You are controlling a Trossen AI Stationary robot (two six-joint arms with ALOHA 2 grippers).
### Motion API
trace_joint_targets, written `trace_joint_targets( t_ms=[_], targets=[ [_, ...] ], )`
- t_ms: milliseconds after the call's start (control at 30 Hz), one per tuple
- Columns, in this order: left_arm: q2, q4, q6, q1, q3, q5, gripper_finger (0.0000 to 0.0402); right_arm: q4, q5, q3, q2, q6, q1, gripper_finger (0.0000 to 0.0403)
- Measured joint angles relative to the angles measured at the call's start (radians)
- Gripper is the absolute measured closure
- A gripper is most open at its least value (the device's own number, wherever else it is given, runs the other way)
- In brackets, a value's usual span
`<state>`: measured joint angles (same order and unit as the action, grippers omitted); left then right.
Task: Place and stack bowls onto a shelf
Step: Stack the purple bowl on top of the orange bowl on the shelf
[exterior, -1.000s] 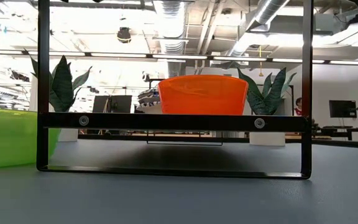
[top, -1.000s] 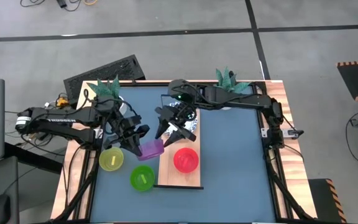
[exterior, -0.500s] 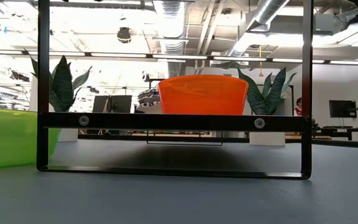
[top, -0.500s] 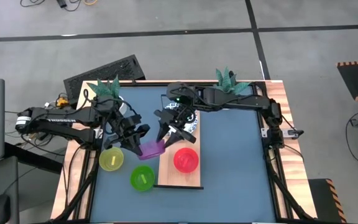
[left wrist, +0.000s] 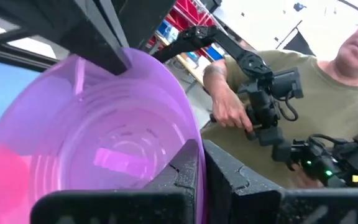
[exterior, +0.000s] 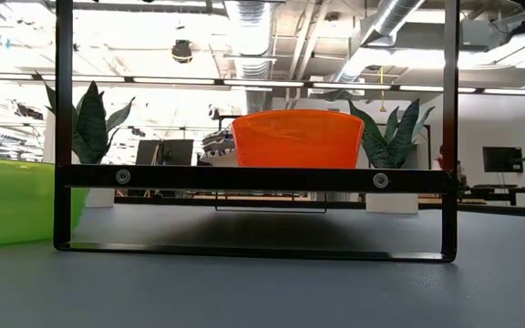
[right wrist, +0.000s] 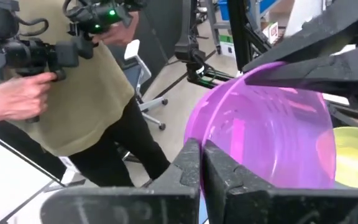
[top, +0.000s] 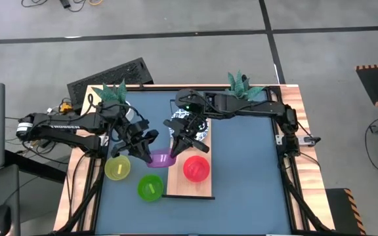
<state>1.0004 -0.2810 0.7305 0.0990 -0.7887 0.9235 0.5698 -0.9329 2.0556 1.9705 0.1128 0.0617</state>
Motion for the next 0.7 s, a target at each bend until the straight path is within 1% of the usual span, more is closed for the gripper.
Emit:
trace_joint_targets(
  t_ms=[67, 167, 433, 600, 700],
  targets=[
    [0.000, 0.001, -0.007, 0.001, 0.000, -0.010, 0.0394, 0.011, 0.000, 0.000, 0.000, 0.000, 0.001, 0.0382],
    [0.000, 0.002, 0.001, 0.002, 0.000, -0.013, 0.0373, 0.010, 0.004, 0.000, 0.000, 0.000, 0.000, 0.0382],
    [0.000, 0.002, 0.005, 0.002, 0.000, -0.012, 0.0290, 0.027, 0.016, 0.000, 0.000, 0.000, -0.005, 0.0382],
    [0.000, 0.003, 0.042, 0.009, 0.000, -0.010, 0.0251, 0.116, 0.029, 0.000, 0.000, 0.034, -0.004, 0.0382],
    [0.001, 0.006, 0.100, 0.028, 0.000, 0.010, 0.0243, 0.213, 0.083, 0.000, -0.005, 0.087, -0.015, 0.0382]
  ],
)
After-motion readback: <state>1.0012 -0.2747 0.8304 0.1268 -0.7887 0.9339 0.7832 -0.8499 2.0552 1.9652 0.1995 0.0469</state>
